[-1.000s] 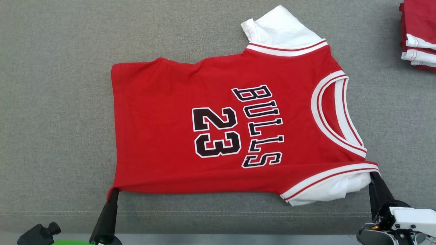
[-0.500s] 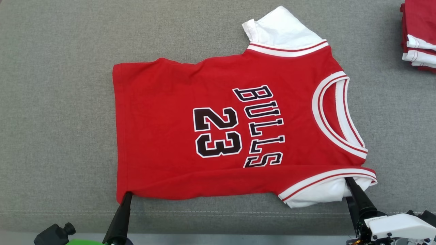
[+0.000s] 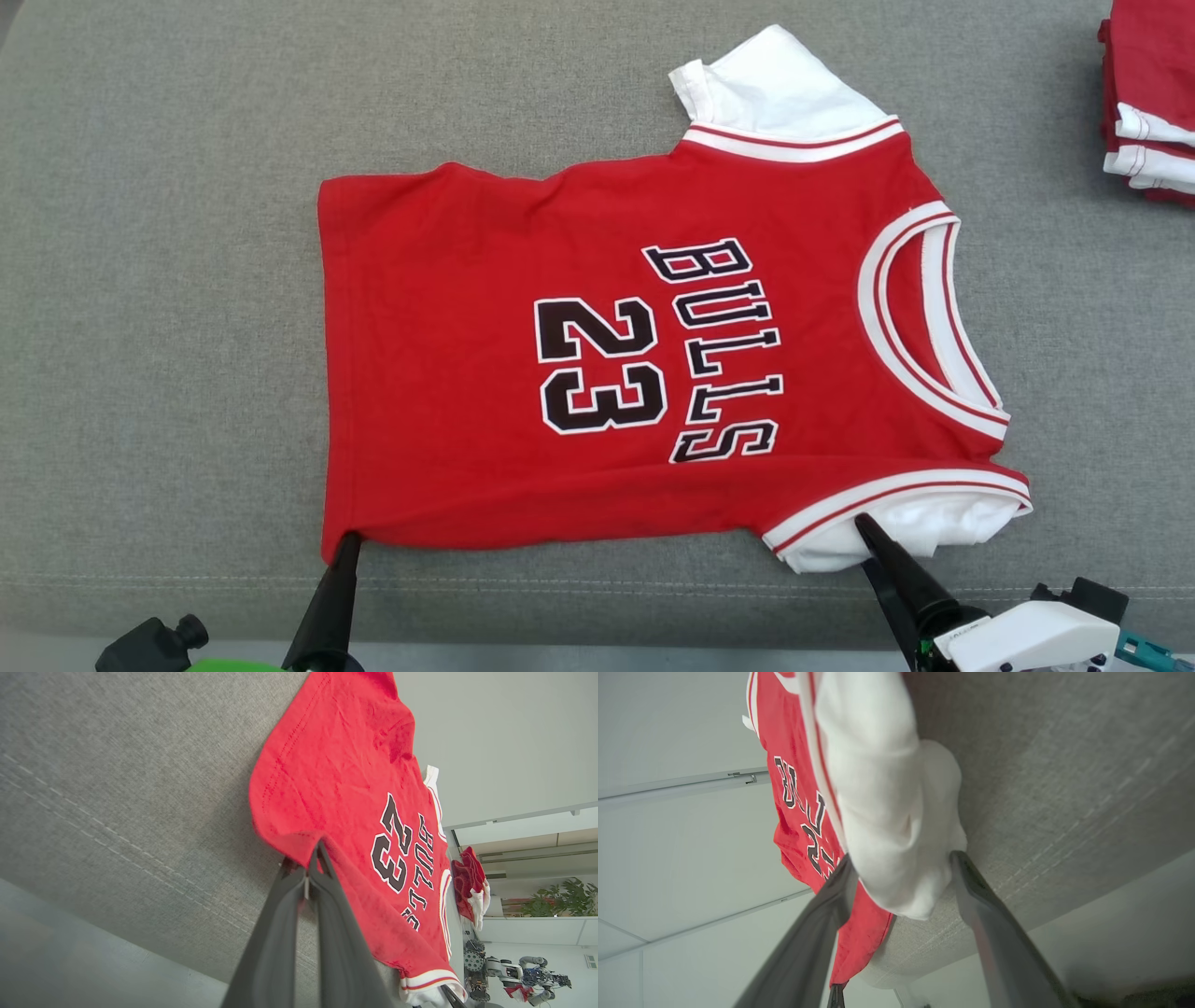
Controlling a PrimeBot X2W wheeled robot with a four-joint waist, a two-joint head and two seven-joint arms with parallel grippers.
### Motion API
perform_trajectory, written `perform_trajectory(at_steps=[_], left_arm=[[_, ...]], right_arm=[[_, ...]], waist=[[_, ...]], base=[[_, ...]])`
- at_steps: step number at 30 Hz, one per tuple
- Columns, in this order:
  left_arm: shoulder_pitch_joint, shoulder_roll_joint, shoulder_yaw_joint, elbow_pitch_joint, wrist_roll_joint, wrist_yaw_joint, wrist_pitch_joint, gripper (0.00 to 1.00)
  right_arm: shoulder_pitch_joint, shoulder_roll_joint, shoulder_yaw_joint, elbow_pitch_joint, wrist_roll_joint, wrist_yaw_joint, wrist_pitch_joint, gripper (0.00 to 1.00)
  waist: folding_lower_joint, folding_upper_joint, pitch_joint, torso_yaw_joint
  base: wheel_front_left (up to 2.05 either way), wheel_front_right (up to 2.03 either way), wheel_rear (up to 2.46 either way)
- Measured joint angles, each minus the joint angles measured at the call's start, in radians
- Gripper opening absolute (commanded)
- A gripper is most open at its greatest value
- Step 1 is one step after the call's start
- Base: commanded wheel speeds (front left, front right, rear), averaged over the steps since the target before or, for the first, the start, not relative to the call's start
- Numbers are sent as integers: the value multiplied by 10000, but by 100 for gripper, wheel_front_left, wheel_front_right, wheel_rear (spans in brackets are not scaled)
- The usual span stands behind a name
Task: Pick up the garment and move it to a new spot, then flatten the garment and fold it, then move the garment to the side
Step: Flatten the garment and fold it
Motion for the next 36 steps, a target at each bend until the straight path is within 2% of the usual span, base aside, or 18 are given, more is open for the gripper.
perform_trajectory(at_steps=[1,2,9,13,18,22,25,29,36], left_arm=[[0,-8,2,4,0,0,0,0],[0,-13,4,8,0,0,0,0],[-2,-21,31,36,0,-2,0,0],[-22,-15,61,31,0,-69,0,0],[-39,77,67,-102,4,-77,2,0],[-37,238,192,-435,4,-86,4,0],[-33,387,284,-616,6,-86,4,0],[25,752,341,-961,36,-86,190,0],[356,1118,184,-1369,27,-73,631,0]], right_arm=[[3,0,12,-15,0,0,13,30],[3,-36,46,-54,-2,0,59,0],[3,-165,219,-708,38,15,522,0],[3,-330,412,-1116,109,268,848,0],[8,-673,727,-1910,174,765,1396,0],[104,-1074,462,-2529,261,1057,1549,0],[254,-1411,199,-2623,272,1049,1567,0],[608,-2242,-441,-2610,265,800,1597,0],[1222,-3081,-1014,-2721,326,506,1873,0]], waist=[[0,0,-1,-3],[0,0,2,-6],[0,0,45,-49],[0,0,70,-67],[0,0,72,-81],[1,0,69,-111],[0,0,67,-135],[0,0,63,-176],[0,0,69,-63]], base=[[0,0,0],[0,0,0],[0,0,0],[0,0,0],[0,0,0],[0,0,0],[0,0,0],[0,0,0],[0,0,0]])
